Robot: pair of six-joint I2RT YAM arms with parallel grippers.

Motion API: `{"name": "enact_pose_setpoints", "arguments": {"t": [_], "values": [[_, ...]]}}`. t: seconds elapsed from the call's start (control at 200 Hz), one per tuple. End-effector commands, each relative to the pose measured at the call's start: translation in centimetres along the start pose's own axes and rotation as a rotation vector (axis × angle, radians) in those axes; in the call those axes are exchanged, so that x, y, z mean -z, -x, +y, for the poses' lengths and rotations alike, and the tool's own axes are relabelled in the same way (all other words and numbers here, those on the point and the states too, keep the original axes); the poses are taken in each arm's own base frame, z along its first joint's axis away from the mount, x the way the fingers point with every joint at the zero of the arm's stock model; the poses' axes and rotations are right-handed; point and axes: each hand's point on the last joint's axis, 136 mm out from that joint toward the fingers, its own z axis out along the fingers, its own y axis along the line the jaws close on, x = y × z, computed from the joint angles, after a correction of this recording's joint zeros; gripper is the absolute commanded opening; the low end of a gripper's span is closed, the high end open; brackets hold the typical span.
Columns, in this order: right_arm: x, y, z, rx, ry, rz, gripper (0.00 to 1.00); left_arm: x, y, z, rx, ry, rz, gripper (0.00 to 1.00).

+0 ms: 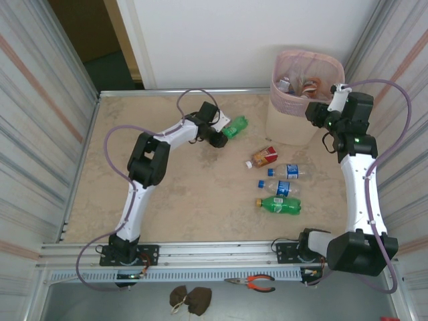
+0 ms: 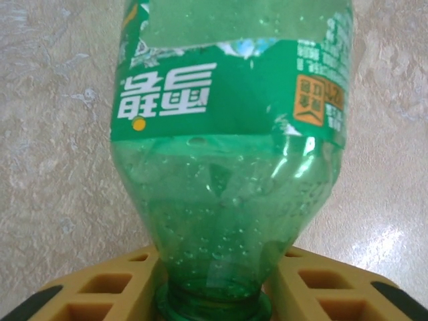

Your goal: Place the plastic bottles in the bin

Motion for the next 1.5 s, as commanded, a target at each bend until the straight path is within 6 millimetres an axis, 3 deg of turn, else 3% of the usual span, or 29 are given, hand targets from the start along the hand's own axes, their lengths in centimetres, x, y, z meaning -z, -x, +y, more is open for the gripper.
{"name": "enact_pose_setpoints", "arguments": {"t": [0.0,0.175,0.356,0.376,0.586,0.731,0.847,1.017,1.253,1.498], "values": [[0.7,0.3,0.9,-0.019,0.022,-0.023,0.35,1.5,-0.8,-2.2,0.002,-0.047,0.032,0.37],[0.9,0.6,2.3,-0.039,0.068,-0.035,0.35,4.1,0.8,-2.9,0.015,-0.057,-0.039,0.33],[1.3,0.9,5.1,-0.081,0.158,-0.039,0.38,6.9,2.4,-4.5,0.046,-0.152,-0.163,0.32],[1.4,1.0,5.5,-0.083,0.171,-0.042,0.38,8.3,3.2,-4.9,0.039,-0.162,-0.199,0.32],[1.0,0.1,9.4,-0.139,0.283,-0.006,0.41,13.0,5.5,-7.7,0.004,-0.285,-0.348,0.32],[0.2,-0.4,12.1,-0.228,0.379,0.046,0.49,16.8,6.7,-10.2,-0.061,-0.383,-0.455,0.31],[-0.2,-0.6,13.9,-0.275,0.44,0.069,0.61,19.8,7.5,-11.9,-0.117,-0.452,-0.529,0.31],[-0.7,-0.3,15.4,-0.333,0.506,0.095,0.75,23.1,8.4,-14.2,-0.183,-0.534,-0.597,0.31],[-1.0,0.1,16.9,-0.365,0.587,0.121,0.8,25.8,9.0,-16.6,-0.235,-0.661,-0.643,0.32],[-1.2,0.4,17.8,-0.359,0.634,0.116,0.78,26.5,8.9,-17.6,-0.254,-0.714,-0.647,0.31]]}}
